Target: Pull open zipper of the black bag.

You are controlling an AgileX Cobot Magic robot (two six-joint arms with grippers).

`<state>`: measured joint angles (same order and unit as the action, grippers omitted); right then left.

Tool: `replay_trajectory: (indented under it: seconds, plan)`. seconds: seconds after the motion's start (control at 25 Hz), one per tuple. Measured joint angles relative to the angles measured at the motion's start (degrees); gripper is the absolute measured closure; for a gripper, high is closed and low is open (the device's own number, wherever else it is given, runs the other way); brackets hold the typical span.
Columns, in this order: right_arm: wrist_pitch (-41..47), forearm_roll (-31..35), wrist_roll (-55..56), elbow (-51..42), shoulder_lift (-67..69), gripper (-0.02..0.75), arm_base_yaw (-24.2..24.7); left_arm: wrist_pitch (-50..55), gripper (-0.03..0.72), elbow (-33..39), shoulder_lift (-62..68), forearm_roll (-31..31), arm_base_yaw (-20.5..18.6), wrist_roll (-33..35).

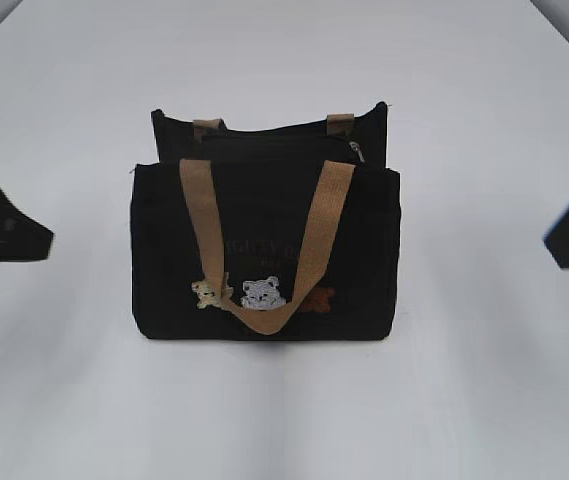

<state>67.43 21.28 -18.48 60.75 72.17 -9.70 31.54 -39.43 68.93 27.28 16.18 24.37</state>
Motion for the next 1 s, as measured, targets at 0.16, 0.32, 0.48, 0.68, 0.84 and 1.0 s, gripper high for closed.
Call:
replay_trajectory:
  seconds: [0.16,0.32,0.48,0.68,0.84,1.0]
  plan:
    - [0.39,-6.59,1.79,-11.44,-13.33,0.216,0.00,7.13,0.336,0.00,-13.36,-10.42,0.00,-12.06]
    - [0.89,-11.07,2.33,-20.82,-31.11,0.218,0.00,17.34,0.338,0.00,-30.29,-14.19,0.00,-17.06]
    - [1.12,-11.68,3.62,-27.64,-46.31,0.219,0.00,26.80,0.338,0.57,-44.97,-19.33,0.00,-21.01]
    - [-0.29,-12.53,4.32,-30.77,-61.91,0.221,0.00,34.72,0.338,3.61,-61.19,-22.48,0.00,-22.37]
    - [-3.07,-12.48,6.01,-32.48,-69.25,0.251,0.00,35.91,0.346,6.77,-69.04,-22.65,0.00,-22.37]
    - [-3.82,-12.54,6.67,-32.84,-72.49,0.290,0.00,31.10,0.354,8.23,-69.49,-21.93,0.00,-22.37]
